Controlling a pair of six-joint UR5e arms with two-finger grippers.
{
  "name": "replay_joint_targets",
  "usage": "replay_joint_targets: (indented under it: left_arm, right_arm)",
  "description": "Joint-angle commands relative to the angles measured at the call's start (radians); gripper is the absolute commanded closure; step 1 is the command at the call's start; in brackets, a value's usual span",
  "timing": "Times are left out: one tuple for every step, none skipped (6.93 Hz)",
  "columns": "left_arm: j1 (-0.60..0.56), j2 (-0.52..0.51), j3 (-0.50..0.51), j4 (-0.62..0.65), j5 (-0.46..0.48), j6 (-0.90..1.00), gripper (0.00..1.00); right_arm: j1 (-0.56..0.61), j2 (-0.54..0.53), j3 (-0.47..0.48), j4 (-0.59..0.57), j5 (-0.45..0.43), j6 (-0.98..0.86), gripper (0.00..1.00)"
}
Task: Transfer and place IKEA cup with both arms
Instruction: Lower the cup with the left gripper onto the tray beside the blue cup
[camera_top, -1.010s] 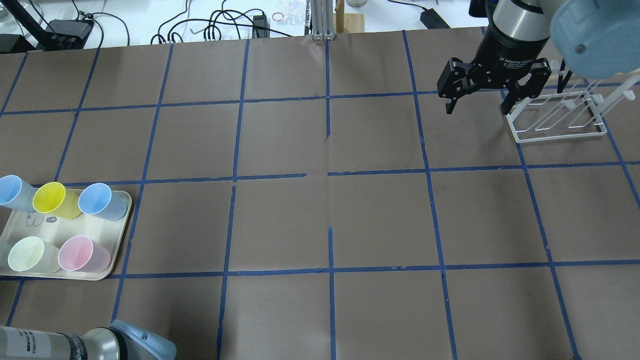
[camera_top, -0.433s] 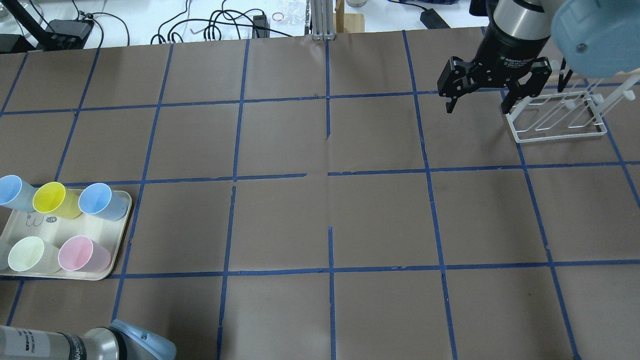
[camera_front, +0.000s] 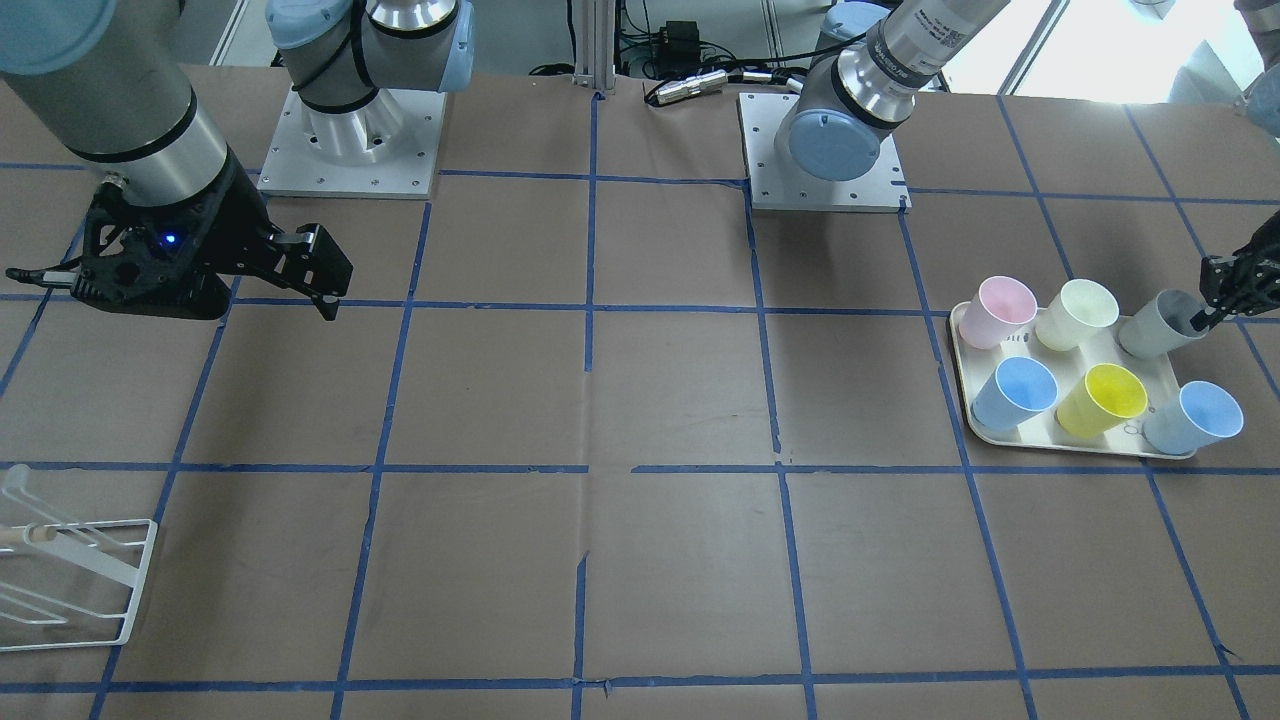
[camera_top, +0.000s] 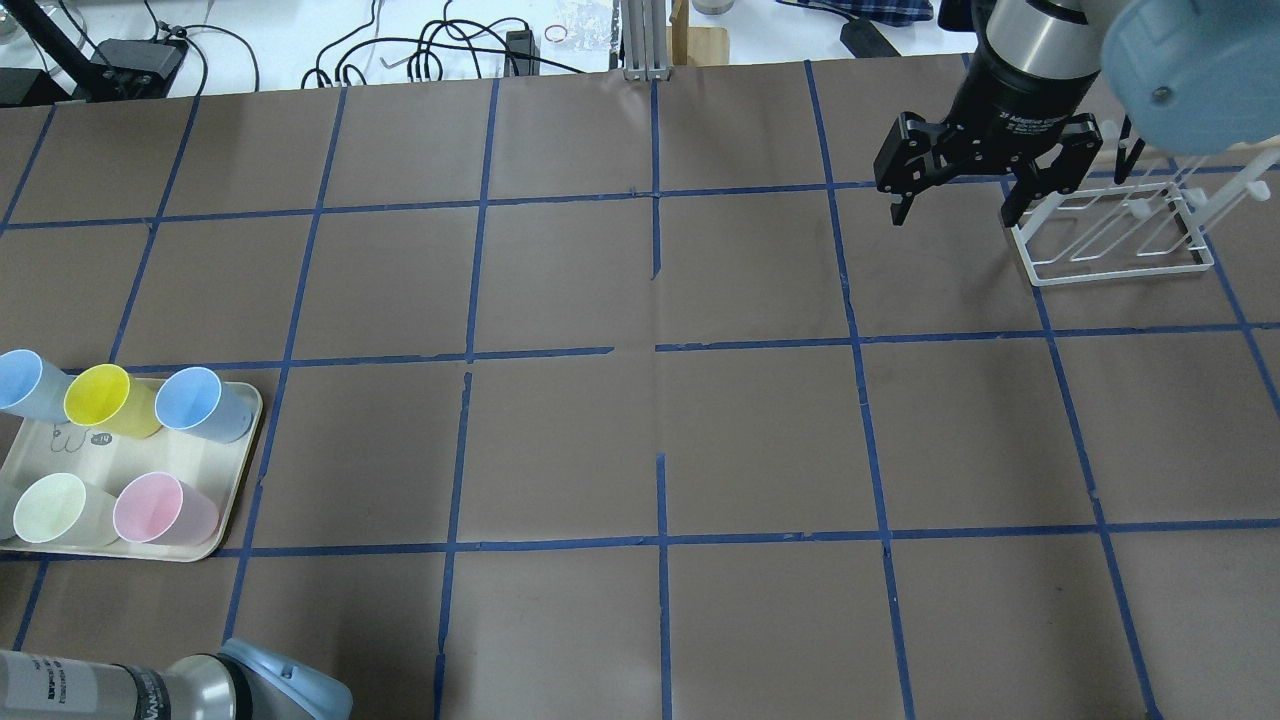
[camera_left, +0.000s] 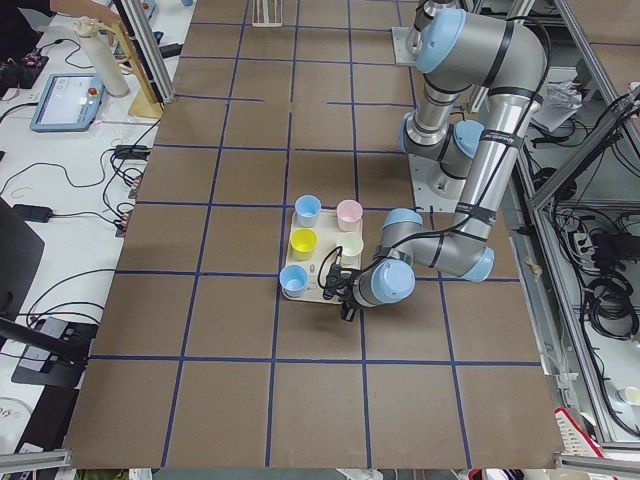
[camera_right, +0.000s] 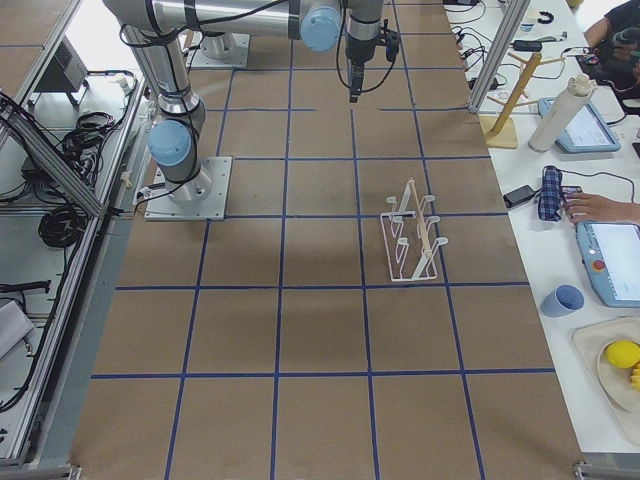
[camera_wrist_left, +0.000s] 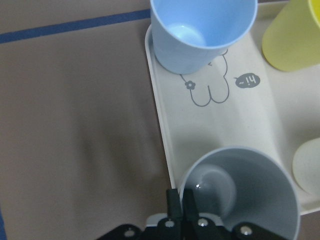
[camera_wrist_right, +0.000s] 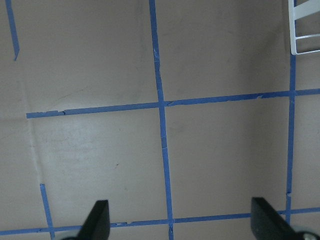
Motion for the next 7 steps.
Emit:
replay_joint_targets:
  left_arm:
    - [0.0,0.0,-0.002,-0.001,0.0,-0.01,0.36]
    - [-0.001,0.007,-0.002,-0.016,0.005,-0.021,0.12]
    - [-0.001,0.023,-0.002,-0.045,0.009,-0.024,0.0]
    - [-0.007,0.044,0.016,-0.099,0.013,-0.05,0.0]
    - [-0.039,0.101,0.041,-0.139,0.014,-0.104,0.0]
    - [-0.108,0.169,0.079,-0.233,0.032,-0.133,0.0]
    - [-0.176,0.24,0.094,-0.277,0.066,-0.205,0.0]
  right_arm:
    - [0.0,0.0,0.0,0.0,0.004,0.0,0.0]
    - [0.0,-0.002,0.0,0.001,0.005,0.0,0.0]
    - [0.0,-0.002,0.0,0.001,0.005,0.0,0.0]
    - [0.0,-0.002,0.0,0.001,0.004,0.0,0.0]
    - [0.0,-0.002,0.0,0.001,0.004,0.0,0.0]
    - [0.0,-0.002,0.0,0.001,0.004,0.0,0.0]
    - [0.0,-0.002,0.0,0.001,0.005,0.0,0.0]
